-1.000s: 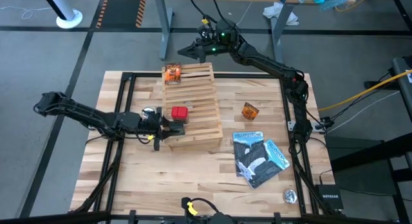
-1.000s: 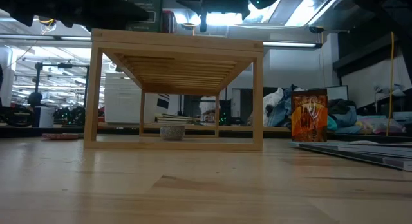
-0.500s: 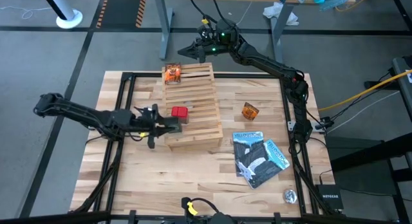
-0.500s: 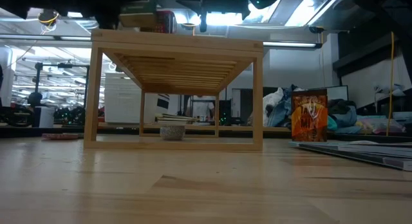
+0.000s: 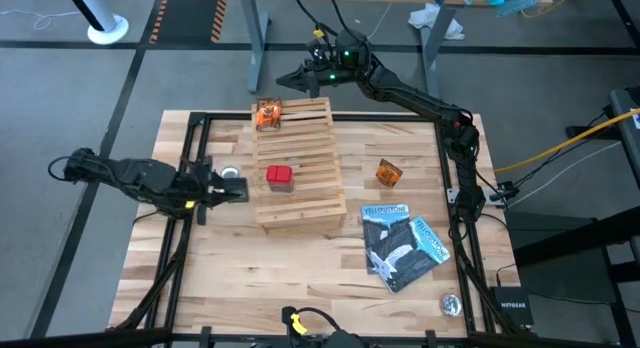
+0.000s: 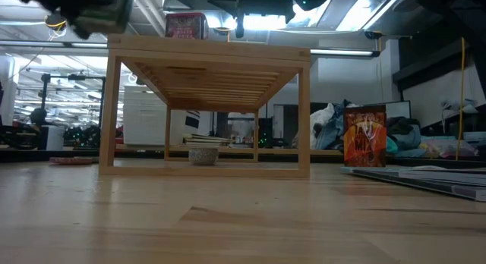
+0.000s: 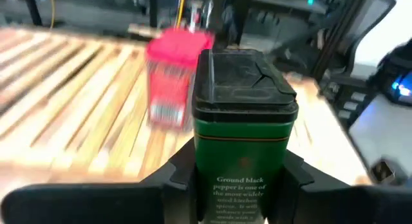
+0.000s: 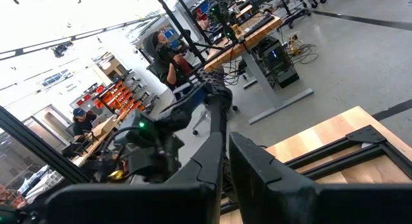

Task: Shelf spices
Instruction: Remove the black seasoning can from the shelf

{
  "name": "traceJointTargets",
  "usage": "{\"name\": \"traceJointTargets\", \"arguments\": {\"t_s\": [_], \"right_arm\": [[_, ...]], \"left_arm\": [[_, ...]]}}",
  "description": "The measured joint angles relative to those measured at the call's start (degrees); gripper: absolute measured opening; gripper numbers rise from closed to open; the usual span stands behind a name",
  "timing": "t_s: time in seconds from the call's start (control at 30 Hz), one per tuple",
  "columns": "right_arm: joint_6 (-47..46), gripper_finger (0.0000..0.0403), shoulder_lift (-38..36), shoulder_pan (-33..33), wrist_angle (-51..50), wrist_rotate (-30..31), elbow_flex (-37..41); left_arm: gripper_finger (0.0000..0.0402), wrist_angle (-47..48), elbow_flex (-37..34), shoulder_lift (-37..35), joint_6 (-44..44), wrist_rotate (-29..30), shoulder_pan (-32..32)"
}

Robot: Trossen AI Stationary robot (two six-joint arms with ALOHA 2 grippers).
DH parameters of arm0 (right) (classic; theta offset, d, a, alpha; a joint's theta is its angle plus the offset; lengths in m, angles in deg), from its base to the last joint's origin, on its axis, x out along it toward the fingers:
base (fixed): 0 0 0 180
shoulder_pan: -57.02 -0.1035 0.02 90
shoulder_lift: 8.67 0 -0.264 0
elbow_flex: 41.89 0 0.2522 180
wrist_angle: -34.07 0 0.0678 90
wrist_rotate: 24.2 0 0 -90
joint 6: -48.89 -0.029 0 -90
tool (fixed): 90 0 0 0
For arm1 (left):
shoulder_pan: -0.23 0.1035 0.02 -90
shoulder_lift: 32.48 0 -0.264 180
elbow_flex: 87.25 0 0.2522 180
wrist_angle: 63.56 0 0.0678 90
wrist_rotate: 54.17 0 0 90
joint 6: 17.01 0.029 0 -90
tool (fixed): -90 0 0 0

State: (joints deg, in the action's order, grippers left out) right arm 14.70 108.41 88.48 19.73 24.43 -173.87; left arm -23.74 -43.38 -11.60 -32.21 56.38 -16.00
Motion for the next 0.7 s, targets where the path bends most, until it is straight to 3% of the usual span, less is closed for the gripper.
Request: {"name": "traceJointTargets", "arguments": {"t_s": [0.27,0.6,0.7], "right_arm": [[0.0,0.0033,0.0,0.0,0.0,0.0,0.0],[-0.1,0.0033,0.0,0.0,0.0,-0.1,0.0],[-0.5,0.0033,0.0,0.1,0.2,-5.3,0.0]], "left_arm": [[0.0099,15.0,-1.8,-5.0,-13.0,-0.7,-2.4],[0.0099,14.0,-9.8,-5.0,-22.1,-1.3,-7.1],[0.0099,10.8,-13.0,-4.9,-23.5,-1.3,-8.2]]}}
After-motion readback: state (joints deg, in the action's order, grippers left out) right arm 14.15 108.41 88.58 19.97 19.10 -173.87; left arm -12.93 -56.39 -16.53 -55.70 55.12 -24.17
